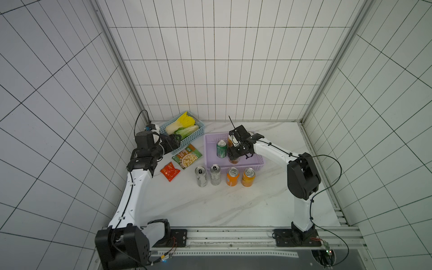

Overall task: Take out the drinks from the basket
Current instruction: Pick up the drink from the basket.

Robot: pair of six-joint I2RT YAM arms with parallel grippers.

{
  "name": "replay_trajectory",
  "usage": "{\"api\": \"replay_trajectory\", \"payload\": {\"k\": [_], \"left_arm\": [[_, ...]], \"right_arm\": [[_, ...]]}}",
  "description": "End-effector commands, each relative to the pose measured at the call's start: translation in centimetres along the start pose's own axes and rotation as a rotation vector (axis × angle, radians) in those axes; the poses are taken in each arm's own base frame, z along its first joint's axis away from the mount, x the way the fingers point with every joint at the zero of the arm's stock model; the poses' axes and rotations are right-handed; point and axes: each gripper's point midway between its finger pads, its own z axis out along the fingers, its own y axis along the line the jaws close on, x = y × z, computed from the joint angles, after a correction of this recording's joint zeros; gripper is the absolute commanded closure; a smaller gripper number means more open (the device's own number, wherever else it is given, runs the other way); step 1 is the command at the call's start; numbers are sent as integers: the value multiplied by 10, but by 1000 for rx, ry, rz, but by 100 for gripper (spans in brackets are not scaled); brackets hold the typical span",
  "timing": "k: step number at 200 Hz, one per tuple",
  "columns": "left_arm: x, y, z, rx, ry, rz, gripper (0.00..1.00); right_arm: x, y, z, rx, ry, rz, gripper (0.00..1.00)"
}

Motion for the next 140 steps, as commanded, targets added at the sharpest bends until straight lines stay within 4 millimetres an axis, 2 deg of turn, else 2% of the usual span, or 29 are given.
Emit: {"api": "replay_trajectory", "payload": {"k": [1,40,61,100,140], "left_arm": [[-6,-2,0,14,-16,4,2],[-6,-3,1,18,-15,3,2],[-6,-2,0,18,-16,3,2],[-6,-3,0,18,-16,3,2],[-6,-2,0,18,-17,1,2]], "right_arm": [[-9,-6,5,19,-7,-3,10],[-12,-4,7,13,-4,0,15],[-15,-5,2,17,-14,-5,23],[-20,-5,-15,22,-40,-15,27],[-29,-2,-42,22,-85,-22,29]]}}
